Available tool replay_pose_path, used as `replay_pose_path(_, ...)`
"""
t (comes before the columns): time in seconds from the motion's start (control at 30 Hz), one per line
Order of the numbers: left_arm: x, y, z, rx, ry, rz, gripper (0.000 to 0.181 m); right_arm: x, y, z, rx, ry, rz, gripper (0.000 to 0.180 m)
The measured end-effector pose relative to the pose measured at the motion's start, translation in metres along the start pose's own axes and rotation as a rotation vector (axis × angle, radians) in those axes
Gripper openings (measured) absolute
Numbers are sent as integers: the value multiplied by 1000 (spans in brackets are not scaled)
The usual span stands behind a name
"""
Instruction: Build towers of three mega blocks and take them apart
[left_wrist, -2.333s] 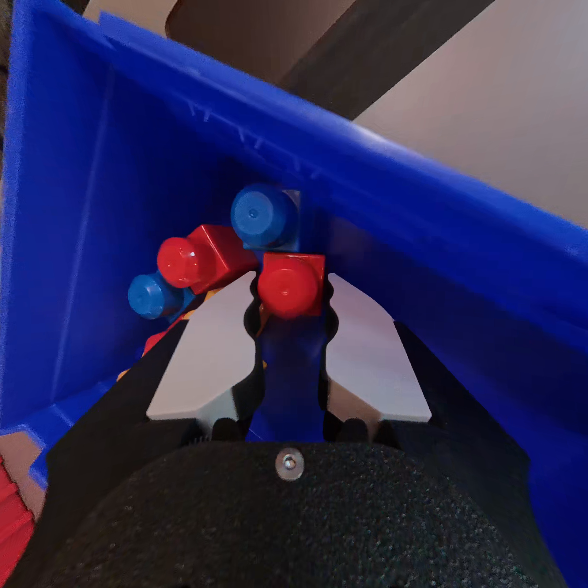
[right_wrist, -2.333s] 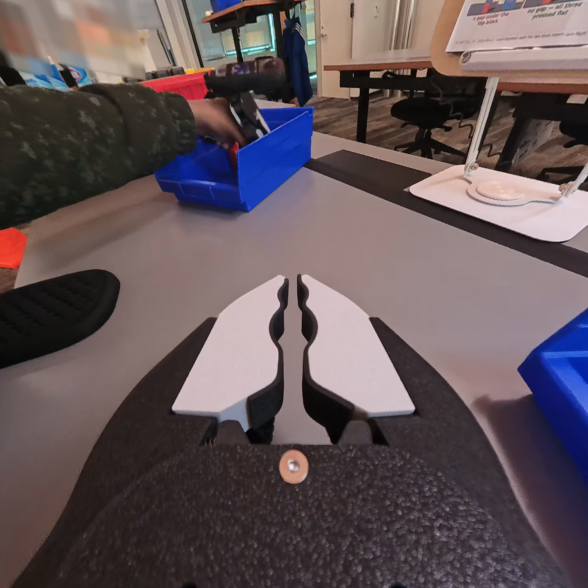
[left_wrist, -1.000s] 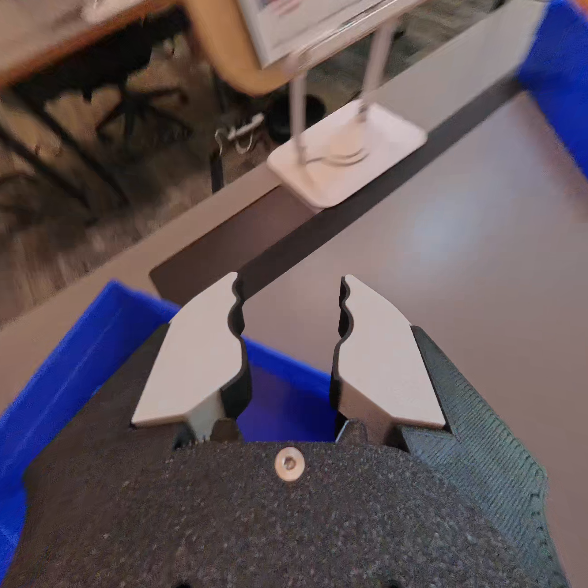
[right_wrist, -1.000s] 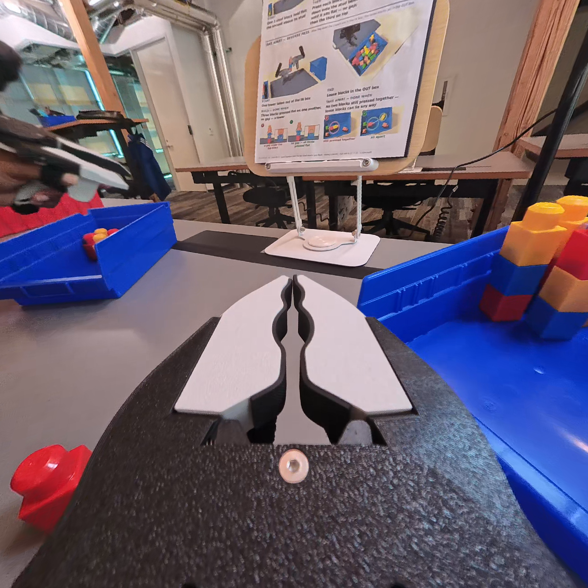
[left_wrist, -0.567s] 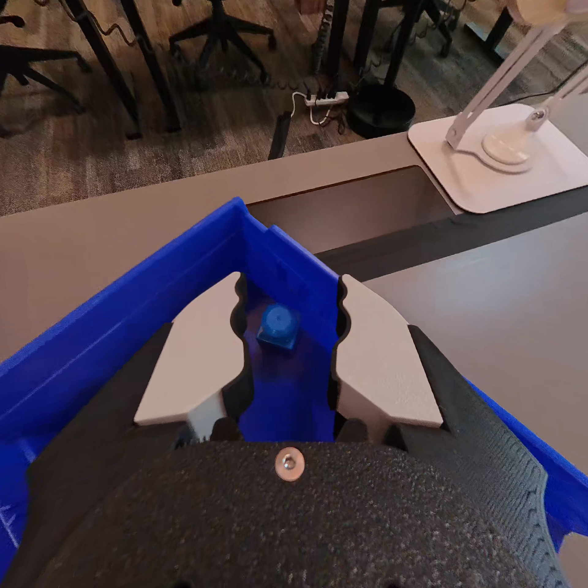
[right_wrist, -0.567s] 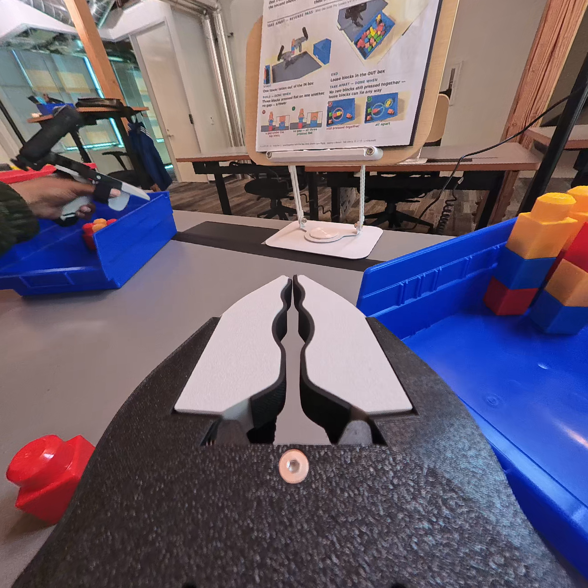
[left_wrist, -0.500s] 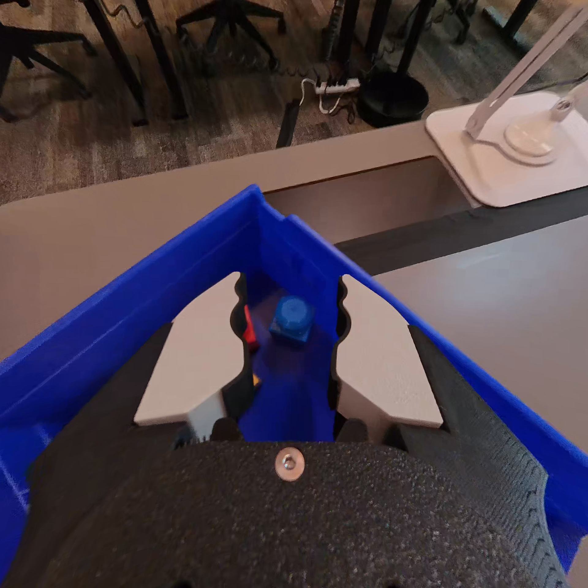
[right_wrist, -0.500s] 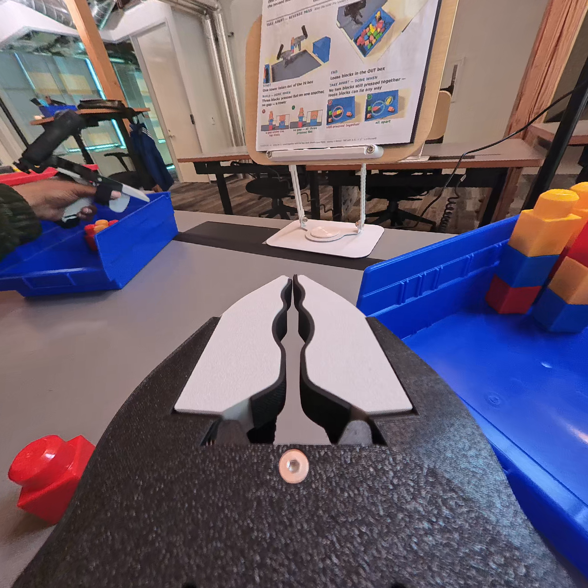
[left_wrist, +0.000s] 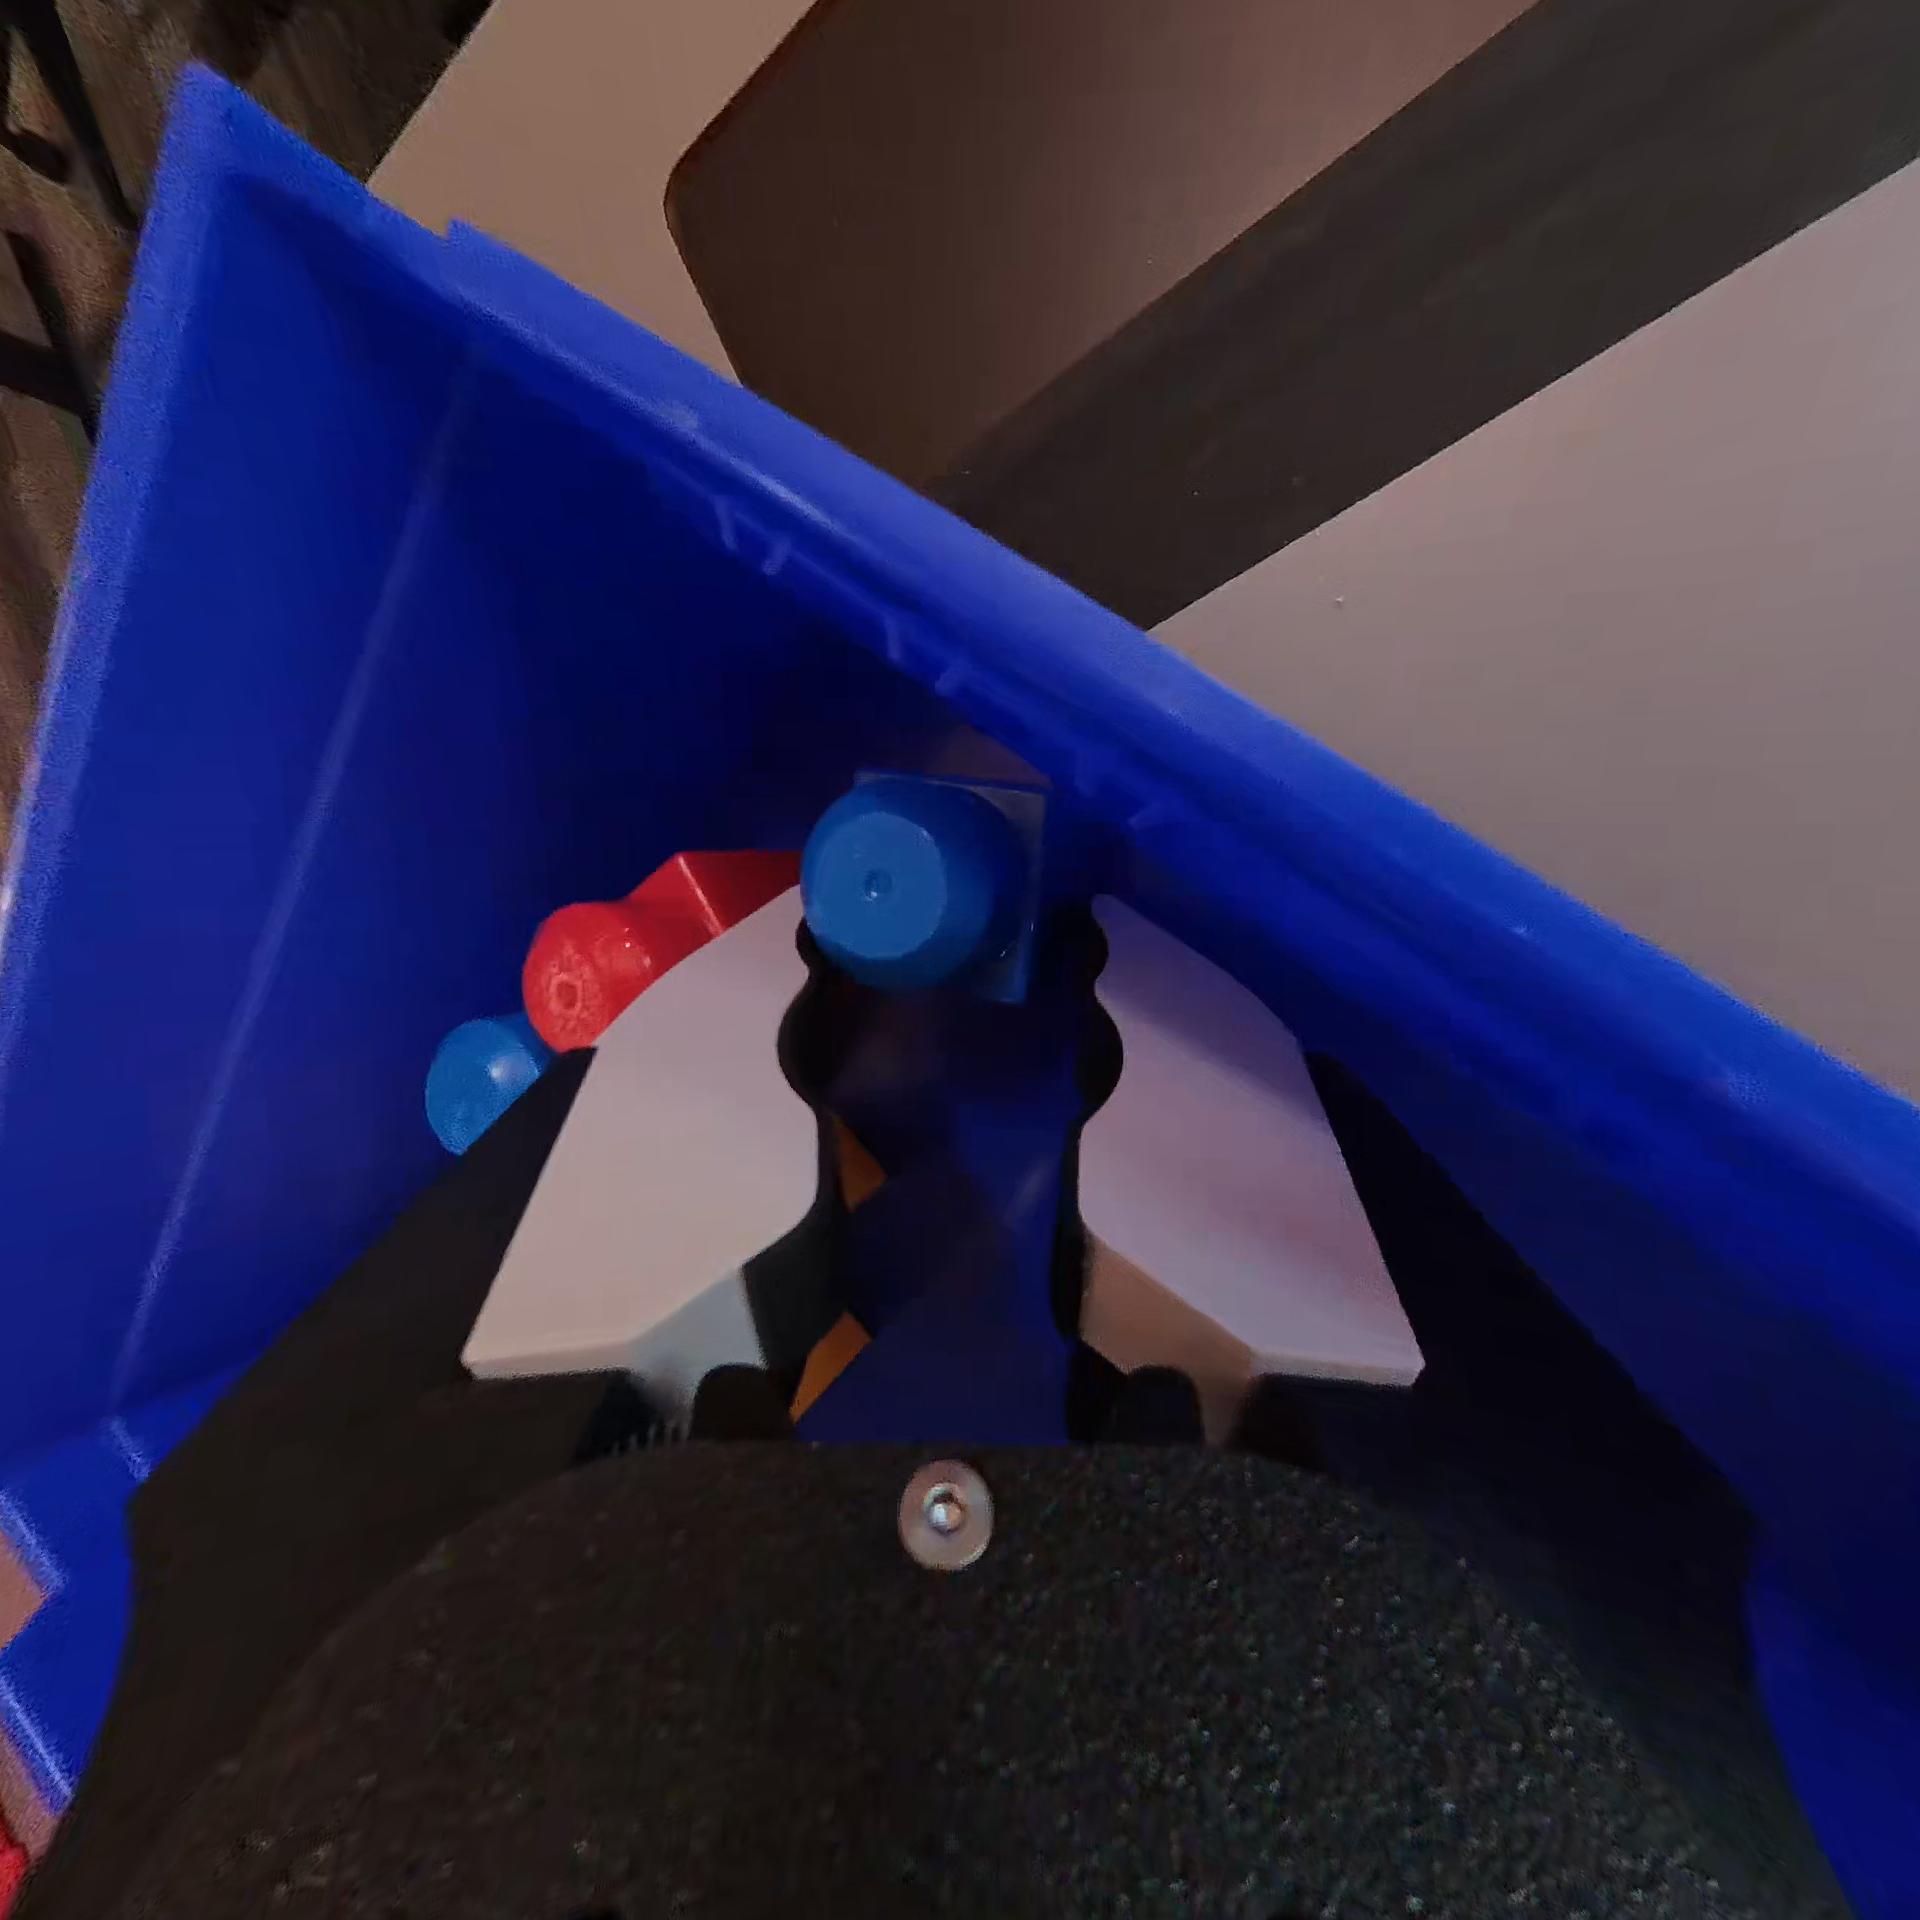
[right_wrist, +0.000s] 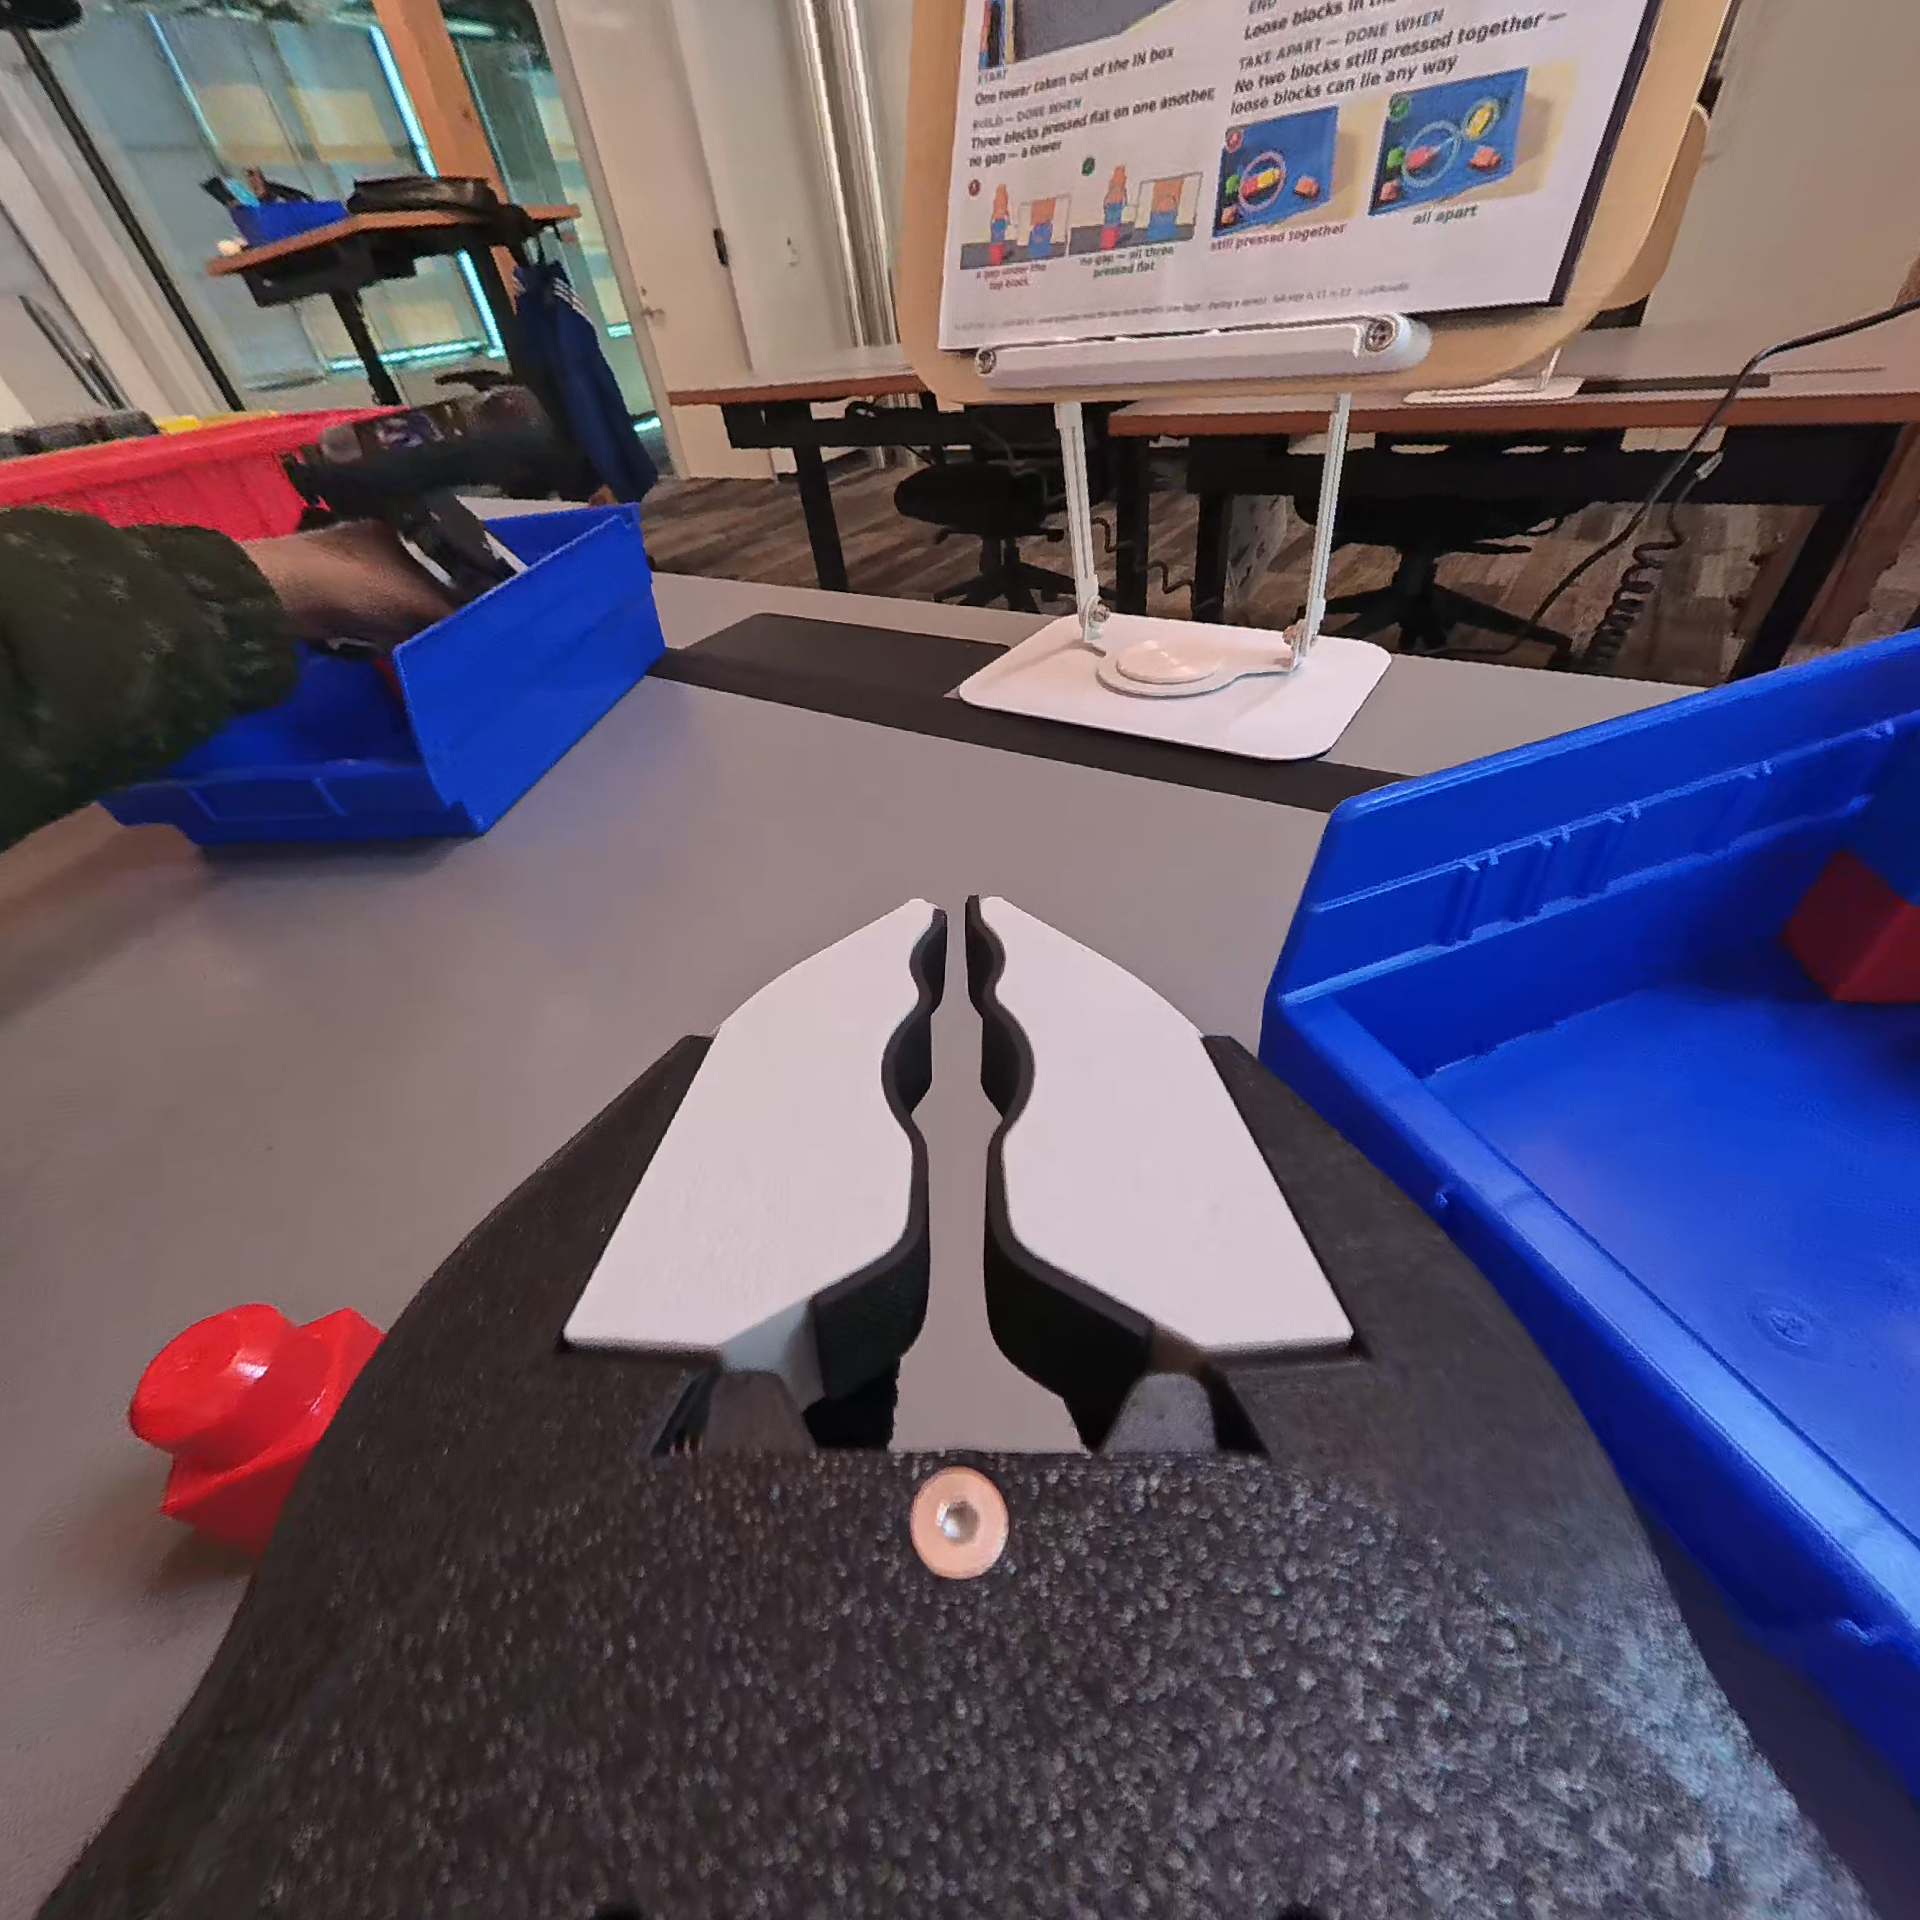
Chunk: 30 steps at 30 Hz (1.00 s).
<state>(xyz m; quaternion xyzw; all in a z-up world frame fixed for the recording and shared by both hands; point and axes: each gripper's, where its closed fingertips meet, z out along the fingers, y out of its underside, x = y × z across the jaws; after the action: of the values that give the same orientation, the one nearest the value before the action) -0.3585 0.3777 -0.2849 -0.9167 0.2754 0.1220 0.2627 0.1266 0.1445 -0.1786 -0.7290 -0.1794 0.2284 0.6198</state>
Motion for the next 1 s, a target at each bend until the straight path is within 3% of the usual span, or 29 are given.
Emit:
replay_pose_path(0.17, -22, -17, -50, 148, -56, -65, 37, -2, -4, -3, 13, -11, -1, 4)
replay_pose_path(0.3, -28, -52, -139, 430, -30, -154, 37, -6, -3, -1, 9, -33, 4, 4)
replay_pose_path(0.4, 40, -80, -210, 600, 169, -11, 38, -13, -1, 2, -1, -57, -8, 4)
replay_pose_path(0.5, 150, -76, -253, 619, 389, 244, 37, -22, 1, 4, -6, -78, -32, 5)
replay_pose_path(0.6, 261, -49, -259, 564, 528, 484, 37, -29, 2, 4, -10, -99, -58, 5)
replay_pose_path(0.73, 367, -9, -226, 468, 622, 656, 37, -52, 6, 2, -34, -222, -106, 5)
replay_pose_path(0.87, 402, 14, -197, 359, 682, 692, 38, -94, 16, -8, -91, -467, -192, 11)
replay_pose_path(1.0, 415, 19, -197, 411, 764, 670, 46, -117, 36, -20, -210, -632, -254, 27)
